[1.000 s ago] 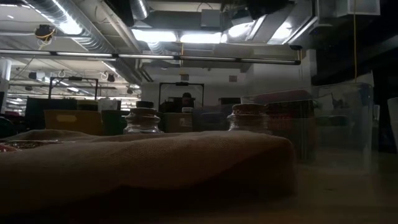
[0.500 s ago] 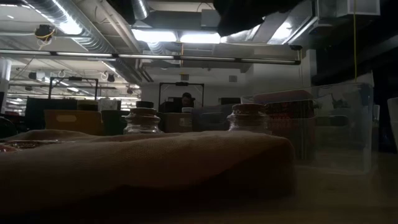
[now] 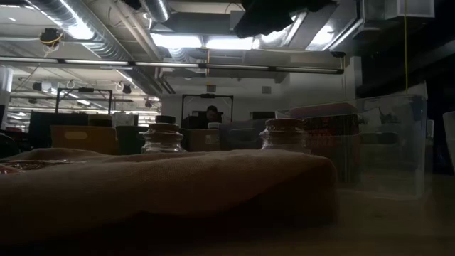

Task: Sort spices by type
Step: Put the right brown seasoning bottle into the right transparent bin

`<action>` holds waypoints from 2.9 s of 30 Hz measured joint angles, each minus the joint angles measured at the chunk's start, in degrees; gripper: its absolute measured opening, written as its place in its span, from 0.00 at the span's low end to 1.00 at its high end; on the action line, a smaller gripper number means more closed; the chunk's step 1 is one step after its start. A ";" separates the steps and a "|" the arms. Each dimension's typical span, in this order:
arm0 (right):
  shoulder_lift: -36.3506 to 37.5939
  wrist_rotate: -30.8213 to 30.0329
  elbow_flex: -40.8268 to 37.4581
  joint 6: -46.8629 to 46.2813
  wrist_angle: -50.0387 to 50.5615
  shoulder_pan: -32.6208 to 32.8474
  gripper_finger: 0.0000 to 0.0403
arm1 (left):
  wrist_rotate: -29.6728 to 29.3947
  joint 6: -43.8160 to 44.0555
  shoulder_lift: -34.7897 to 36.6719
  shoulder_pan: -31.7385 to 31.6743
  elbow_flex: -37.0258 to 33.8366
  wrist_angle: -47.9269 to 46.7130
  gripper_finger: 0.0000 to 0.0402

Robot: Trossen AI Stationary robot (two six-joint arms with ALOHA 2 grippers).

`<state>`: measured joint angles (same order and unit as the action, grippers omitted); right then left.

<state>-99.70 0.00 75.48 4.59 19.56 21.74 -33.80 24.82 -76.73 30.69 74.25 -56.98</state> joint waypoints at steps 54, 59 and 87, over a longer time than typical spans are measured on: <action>-17.74 2.06 18.85 -2.82 27.46 -0.04 0.46 | 0.09 0.24 12.87 -2.25 -26.26 24.51 0.63; -17.75 -0.36 22.54 -2.81 29.93 -0.05 0.46 | 0.09 -0.20 12.87 -2.25 -26.26 24.78 0.63; -19.87 -0.47 22.77 -2.92 29.66 0.00 0.46 | -0.02 -5.02 15.24 -1.06 -33.38 31.27 0.64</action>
<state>-119.57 -0.47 98.26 1.67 49.22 21.74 -33.83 19.80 -61.48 29.64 40.87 -25.71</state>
